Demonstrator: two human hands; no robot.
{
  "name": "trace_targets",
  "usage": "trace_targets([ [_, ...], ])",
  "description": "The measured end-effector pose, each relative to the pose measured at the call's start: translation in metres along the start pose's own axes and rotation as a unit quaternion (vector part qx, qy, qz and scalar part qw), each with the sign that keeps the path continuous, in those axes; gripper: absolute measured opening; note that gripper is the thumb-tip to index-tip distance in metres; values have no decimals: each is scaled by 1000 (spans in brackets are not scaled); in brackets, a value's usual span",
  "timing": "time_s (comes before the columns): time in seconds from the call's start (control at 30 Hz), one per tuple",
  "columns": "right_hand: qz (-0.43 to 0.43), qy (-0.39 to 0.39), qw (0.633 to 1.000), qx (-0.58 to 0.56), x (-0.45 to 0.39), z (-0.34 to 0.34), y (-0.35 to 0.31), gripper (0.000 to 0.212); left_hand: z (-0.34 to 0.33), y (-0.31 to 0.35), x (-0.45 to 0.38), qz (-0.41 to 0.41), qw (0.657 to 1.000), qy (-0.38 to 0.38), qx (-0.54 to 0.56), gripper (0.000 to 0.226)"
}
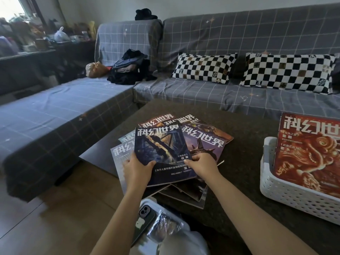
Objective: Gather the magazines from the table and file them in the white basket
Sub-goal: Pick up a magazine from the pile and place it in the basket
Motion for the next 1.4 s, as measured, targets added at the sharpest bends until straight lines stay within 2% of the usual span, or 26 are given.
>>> trace_targets([
  [0.17, -17, 11, 997, -76, 15, 9, 14, 14, 2, 0, 23, -40, 992, 4, 118, 22],
  [0.27, -7, 3, 985, -175, 33, 19, 26, 11, -2, 13, 44, -76, 983, -3, 165, 18],
  [0.33, 11, -14, 971, -240, 49, 29, 37, 12, -8, 25, 55, -99, 964, -41, 243, 18],
  [0.4, 44, -12, 952, -301, 67, 46, 47, 14, -14, 41, 66, -118, 943, -83, 299, 18],
  [0.57, 148, 6, 908, -392, 114, 102, 58, 30, -33, 101, 95, -199, 904, -146, 349, 16],
  [0.7, 191, 64, 891, -407, 152, 154, 72, 28, -62, 149, 119, -243, 881, -190, 358, 14],
  [0.87, 164, 200, 886, -385, 192, 213, 111, 13, -115, 197, 145, -253, 854, -253, 378, 15],
  [1.07, 127, 283, 889, -337, 220, 257, 153, 24, -177, 242, 158, -239, 846, -307, 364, 12],
  [1.2, 109, 339, 888, -292, 215, 278, 169, 35, -204, 267, 153, -255, 858, -302, 327, 15],
  [1.4, 63, 373, 890, -253, 197, 294, 190, 31, -230, 279, 141, -280, 893, -257, 241, 19],
])
Point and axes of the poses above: each hand's wrist, its own x-axis away from the middle knuckle, its own z-axis out of the back of the hand, y = z × x, the point moved 6 cm from there along -x, towards the middle knuckle, and after that the axes turned 14 degrees about -y, right-handed, at the moved point
